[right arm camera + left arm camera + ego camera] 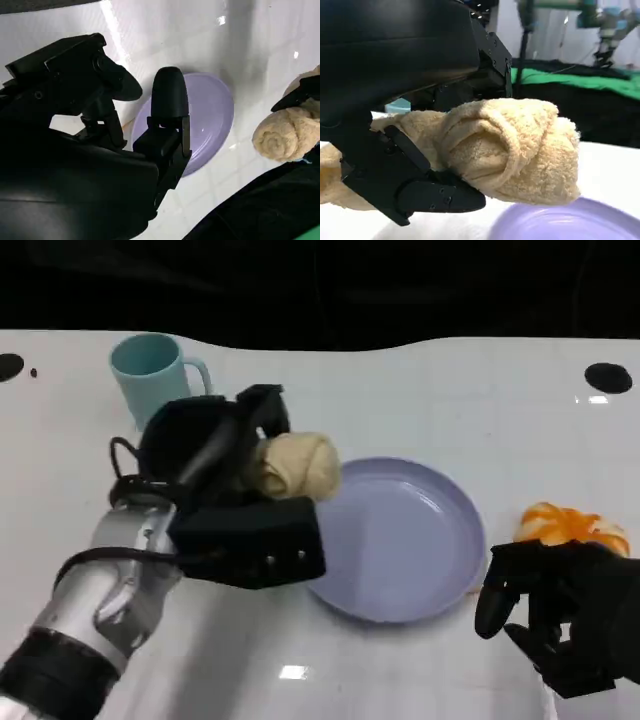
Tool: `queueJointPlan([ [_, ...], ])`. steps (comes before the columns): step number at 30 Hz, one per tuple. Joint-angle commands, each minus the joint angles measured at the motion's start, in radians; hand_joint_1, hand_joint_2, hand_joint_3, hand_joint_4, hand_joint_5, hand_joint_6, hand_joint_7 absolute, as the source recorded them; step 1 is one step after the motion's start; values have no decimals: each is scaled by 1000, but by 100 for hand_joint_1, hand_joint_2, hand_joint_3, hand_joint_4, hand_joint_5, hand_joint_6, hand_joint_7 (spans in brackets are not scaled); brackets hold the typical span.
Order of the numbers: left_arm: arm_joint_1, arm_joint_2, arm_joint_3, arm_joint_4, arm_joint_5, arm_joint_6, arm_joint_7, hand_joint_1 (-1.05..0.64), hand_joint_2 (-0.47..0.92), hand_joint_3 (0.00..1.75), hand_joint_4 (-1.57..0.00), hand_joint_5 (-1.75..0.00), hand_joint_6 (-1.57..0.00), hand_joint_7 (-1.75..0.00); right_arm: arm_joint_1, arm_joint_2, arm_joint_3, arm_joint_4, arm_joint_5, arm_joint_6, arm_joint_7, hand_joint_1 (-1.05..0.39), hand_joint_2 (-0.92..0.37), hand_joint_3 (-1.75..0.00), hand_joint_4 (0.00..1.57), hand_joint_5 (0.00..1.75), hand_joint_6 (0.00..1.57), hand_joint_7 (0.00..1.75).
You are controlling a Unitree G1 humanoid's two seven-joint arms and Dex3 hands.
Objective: Grasp the towel on the left side of the plate with the left hand and place it into the plate.
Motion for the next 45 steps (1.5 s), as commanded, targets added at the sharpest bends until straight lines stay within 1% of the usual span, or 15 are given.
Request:
queueJointPlan([
  [1,-21,-43,-28,-26,21,4,-22,-26,54,91,-91,-175,-61,-175,3,-9,0,-5,5,-6,2,1,-58,-106,72,173,69,142],
  [12,-104,-173,-112,73,70,17,-45,-24,48,90,-92,-175,-61,-175,3,-9,9,-15,-2,7,-3,1,-59,-104,72,173,70,141],
  [13,-110,-184,-121,84,75,21,-49,-24,49,84,-92,-175,-61,-166,2,-10,11,-16,-3,10,-3,1,-59,-103,71,173,70,141],
  [17,-127,-213,-143,111,88,62,-88,-26,74,42,-86,-175,-89,-65,2,-10,15,-19,-6,16,-4,0,-60,-103,71,173,70,141],
  [18,-129,-220,-148,116,88,73,-100,-26,80,32,-81,-175,-94,-49,2,-10,16,-21,-7,17,-4,0,-60,-102,71,173,70,141],
  [19,-131,-224,-151,118,88,81,-107,-27,87,23,-73,-154,-96,-34,2,-10,17,-22,-7,19,-4,0,-60,-102,71,173,69,141],
  [20,-136,-224,-159,116,90,92,-136,-28,90,21,-66,-141,-93,-26,1,-10,18,-24,-8,20,-4,0,-60,-102,71,173,69,141],
  [22,-145,-218,-178,98,96,119,-217,-33,91,20,-47,-106,-73,-9,0,-10,17,-25,-8,21,-3,0,-60,-102,71,173,69,141],
  [23,-148,-215,-184,88,99,131,-254,-38,92,20,-35,-81,-58,-4,0,-9,17,-25,-7,22,-3,0,-60,-102,71,174,69,141],
  [24,-148,-212,-187,79,100,139,-278,-42,92,19,-28,-68,-50,-2,0,-8,16,-25,-6,22,-4,0,-60,-102,71,174,69,141],
  [26,-145,-206,-188,65,97,147,-313,-53,92,16,-20,-54,-35,0,-1,-8,15,-24,-5,21,-3,0,-60,-102,71,174,69,142],
  [29,-142,-194,-193,49,97,157,-361,-66,92,14,-17,-50,-23,0,-2,-9,14,-24,-3,23,-2,0,-60,-102,71,174,68,142],
  [32,-132,-177,-195,31,93,150,-395,-76,92,13,-14,-49,-21,0,-2,-12,12,-19,-3,15,-1,0,-60,-102,70,174,68,141],
  [35,-114,-167,-173,8,55,139,-422,-78,92,14,-12,-49,-20,0,-3,-14,11,-17,-3,15,1,-1,-60,-102,70,173,68,140],
  [45,-9,-93,-71,-221,-101,155,-538,-69,92,23,-12,-56,-23,-2,-1,-18,7,-9,-2,2,1,0,-61,-101,70,172,68,140],
])
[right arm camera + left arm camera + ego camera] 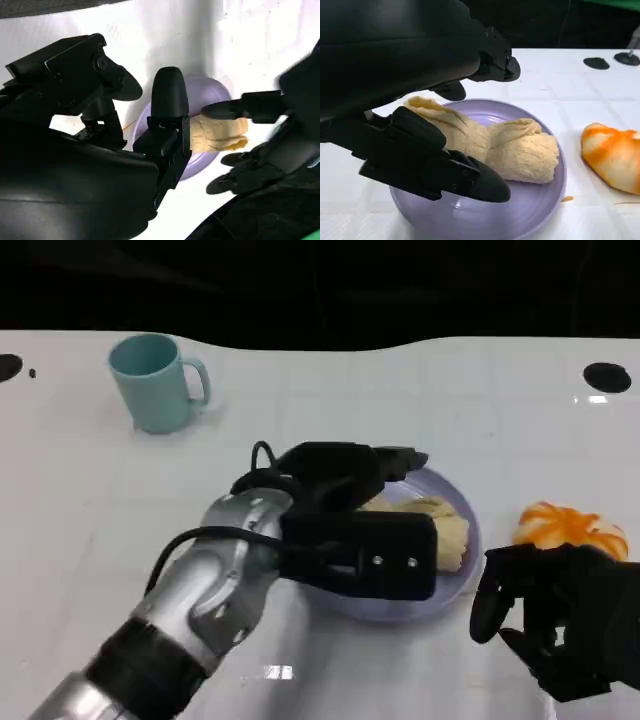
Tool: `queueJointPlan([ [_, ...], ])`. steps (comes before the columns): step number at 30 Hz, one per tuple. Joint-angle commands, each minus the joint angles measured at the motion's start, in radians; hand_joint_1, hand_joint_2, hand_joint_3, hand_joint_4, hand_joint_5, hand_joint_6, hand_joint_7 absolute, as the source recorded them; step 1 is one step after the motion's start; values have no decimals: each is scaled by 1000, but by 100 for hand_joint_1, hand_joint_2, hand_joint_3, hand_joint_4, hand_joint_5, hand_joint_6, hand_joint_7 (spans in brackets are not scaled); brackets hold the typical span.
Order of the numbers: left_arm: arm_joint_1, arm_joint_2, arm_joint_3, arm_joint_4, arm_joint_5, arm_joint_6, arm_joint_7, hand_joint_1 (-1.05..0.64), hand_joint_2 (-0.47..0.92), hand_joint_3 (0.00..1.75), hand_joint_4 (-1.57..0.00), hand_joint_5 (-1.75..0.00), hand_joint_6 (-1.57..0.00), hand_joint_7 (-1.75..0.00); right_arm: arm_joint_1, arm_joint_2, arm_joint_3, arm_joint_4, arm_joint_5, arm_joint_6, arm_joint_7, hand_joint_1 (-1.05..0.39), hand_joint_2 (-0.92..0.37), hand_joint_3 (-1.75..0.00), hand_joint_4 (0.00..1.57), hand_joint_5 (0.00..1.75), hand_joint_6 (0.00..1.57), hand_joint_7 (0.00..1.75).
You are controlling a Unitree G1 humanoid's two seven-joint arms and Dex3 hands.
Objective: Grasp the towel on the left side of the plate with the left hand and place it into the plate.
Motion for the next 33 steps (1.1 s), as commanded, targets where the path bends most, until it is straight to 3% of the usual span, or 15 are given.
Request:
queueJointPlan([
  [1,51,53,47,-121,-46,15,-52,-67,92,24,-12,-57,-23,-2,0,-17,-10,5,1,-15,0,0,-61,-101,70,173,68,140],
  [8,138,104,148,-320,-171,91,-157,-55,92,32,-25,-70,-30,-6,0,-18,-15,15,6,-28,0,0,-61,-101,71,173,69,140],
  [13,194,133,243,-493,-334,283,-291,-36,92,28,-50,-92,-64,-22,-2,-20,-8,22,-1,-46,-2,1,-60,-102,72,173,70,140],
  [17,300,161,323,-648,-427,354,-297,-28,92,29,-57,-97,-75,-25,-6,-12,-10,26,8,-37,-1,0,-59,-104,72,171,70,140],
  [20,391,143,385,-727,-495,369,-253,-25,92,29,-60,-114,-81,-30,-6,-13,-7,23,3,-36,-2,0,-58,-105,72,171,70,141],
  [24,470,135,432,-793,-558,369,-216,-24,80,54,-59,-133,-67,-73,-7,-13,-6,24,2,-37,-4,0,-58,-105,72,172,70,140],
  [33,666,123,569,-1010,-746,551,-160,-22,73,78,-60,-156,-62,-115,-16,-11,-4,26,4,-28,-2,1,-60,-103,71,172,69,140],
])
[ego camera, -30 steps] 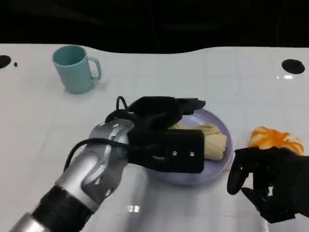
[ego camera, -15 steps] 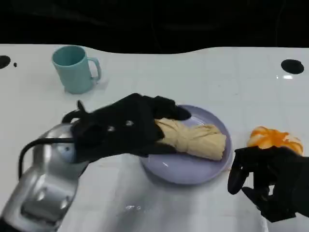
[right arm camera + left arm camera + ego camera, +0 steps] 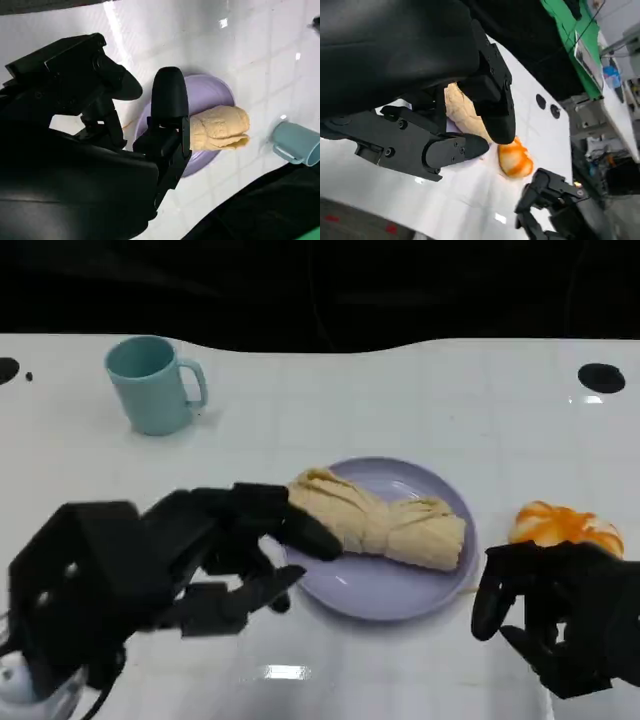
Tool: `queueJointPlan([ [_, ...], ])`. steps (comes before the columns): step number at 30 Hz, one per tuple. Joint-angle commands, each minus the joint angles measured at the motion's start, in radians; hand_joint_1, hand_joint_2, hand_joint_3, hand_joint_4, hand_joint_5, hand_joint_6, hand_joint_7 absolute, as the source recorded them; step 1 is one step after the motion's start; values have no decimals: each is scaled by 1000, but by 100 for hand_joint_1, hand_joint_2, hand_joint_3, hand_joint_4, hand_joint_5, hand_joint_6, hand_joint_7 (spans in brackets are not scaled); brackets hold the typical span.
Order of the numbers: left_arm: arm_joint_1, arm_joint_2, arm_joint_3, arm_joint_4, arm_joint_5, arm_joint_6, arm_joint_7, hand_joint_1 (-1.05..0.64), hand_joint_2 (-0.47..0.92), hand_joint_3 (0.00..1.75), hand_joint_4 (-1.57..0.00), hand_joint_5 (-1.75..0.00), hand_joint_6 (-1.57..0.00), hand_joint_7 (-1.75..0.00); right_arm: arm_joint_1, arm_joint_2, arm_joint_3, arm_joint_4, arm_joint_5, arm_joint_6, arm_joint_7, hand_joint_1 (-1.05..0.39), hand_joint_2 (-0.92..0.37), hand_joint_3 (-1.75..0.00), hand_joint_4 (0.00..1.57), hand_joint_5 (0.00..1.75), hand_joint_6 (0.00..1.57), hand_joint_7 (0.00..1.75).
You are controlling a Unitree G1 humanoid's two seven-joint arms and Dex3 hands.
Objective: Grasp the towel on the left side of the plate with the left hand and place it into the plate.
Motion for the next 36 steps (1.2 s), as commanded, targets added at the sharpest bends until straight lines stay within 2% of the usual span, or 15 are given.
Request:
queueJointPlan([
  [1,63,-2,77,-76,-116,129,19,-21,72,80,-60,-159,-62,-119,-6,-4,-4,-2,2,0,-3,1,-60,-103,71,172,69,141],
  [5,101,16,138,-106,-231,241,16,-19,69,85,-60,-162,-61,-123,-6,-5,-5,3,4,-9,-2,0,-60,-103,71,173,69,141],
  [11,115,49,167,-67,-313,292,28,-20,66,96,-63,-166,-64,-129,-2,-8,-18,11,13,-16,1,0,-60,-104,71,173,69,141],
  [15,108,92,159,-4,-353,293,8,-18,66,106,-61,-174,-63,-143,2,-11,-27,18,18,-28,3,1,-60,-103,71,172,69,141],
  [20,86,120,144,73,-384,263,0,-22,69,100,-66,-175,-65,-150,0,-19,-28,21,16,-35,6,1,-59,-105,71,173,70,141],
  [24,62,133,126,101,-382,266,21,-25,74,87,-66,-175,-66,-150,-3,-20,-26,25,14,-33,6,1,-58,-105,71,172,70,140],
  [36,44,159,90,124,-377,254,42,-23,76,84,-66,-175,-62,-155,-6,-13,-22,54,12,-61,3,0,-57,-107,71,175,70,140],
])
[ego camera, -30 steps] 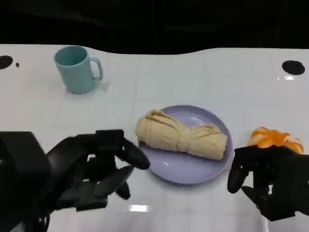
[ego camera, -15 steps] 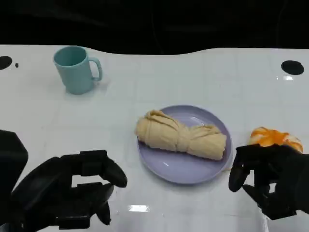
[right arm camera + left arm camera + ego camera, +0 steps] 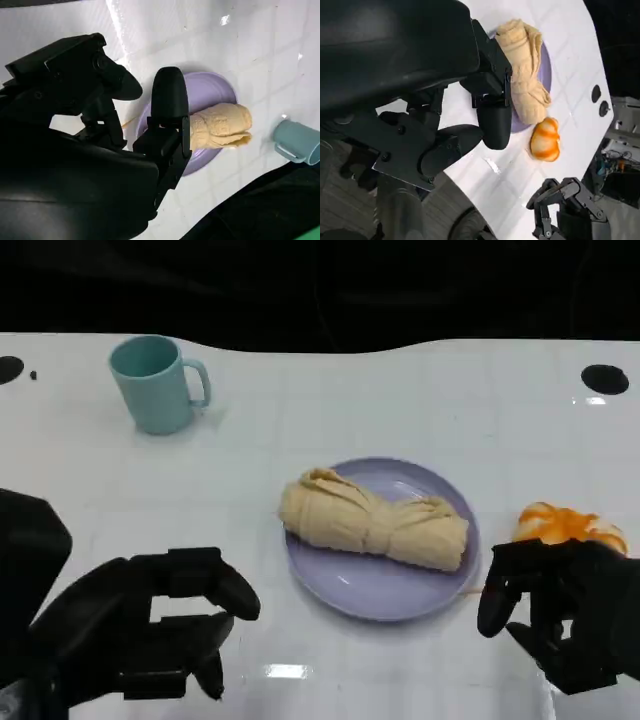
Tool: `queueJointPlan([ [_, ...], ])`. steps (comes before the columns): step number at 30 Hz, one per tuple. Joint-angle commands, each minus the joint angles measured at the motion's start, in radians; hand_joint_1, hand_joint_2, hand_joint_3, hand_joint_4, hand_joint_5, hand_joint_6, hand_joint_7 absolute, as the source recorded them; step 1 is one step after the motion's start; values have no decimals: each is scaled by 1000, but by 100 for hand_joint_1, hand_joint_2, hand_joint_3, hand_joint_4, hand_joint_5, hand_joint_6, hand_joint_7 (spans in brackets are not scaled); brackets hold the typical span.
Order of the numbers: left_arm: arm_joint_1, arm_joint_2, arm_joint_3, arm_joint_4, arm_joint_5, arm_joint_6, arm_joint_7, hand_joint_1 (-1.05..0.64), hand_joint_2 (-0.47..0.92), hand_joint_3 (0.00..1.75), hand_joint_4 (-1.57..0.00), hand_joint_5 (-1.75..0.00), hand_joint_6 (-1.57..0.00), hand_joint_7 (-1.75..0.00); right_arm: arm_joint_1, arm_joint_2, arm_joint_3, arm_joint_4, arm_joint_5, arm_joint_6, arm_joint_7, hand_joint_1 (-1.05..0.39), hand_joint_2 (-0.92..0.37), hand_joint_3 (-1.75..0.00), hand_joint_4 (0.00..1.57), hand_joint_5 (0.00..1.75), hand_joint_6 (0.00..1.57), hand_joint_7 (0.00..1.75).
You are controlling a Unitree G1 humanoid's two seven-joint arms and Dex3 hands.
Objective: Grasp the towel on the left side of the plate with the left hand and place it into the plate.
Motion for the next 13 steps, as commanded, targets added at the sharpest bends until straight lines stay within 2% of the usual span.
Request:
queueJointPlan([
  [1,-10,18,-14,2,4,-9,20,-23,76,84,-66,-175,-62,-155,-4,-7,-5,8,1,-9,0,0,-57,-107,71,174,70,140],
  [8,-30,-1,-6,16,-25,23,44,-22,76,85,-62,-175,-60,-154,-17,-4,-4,20,-2,5,-1,0,-60,-101,70,173,70,139],
  [13,-35,-5,-24,40,-6,-25,56,-18,76,85,-61,-175,-59,-152,-33,8,-11,50,13,-3,-1,1,-60,-102,70,173,70,140],
])
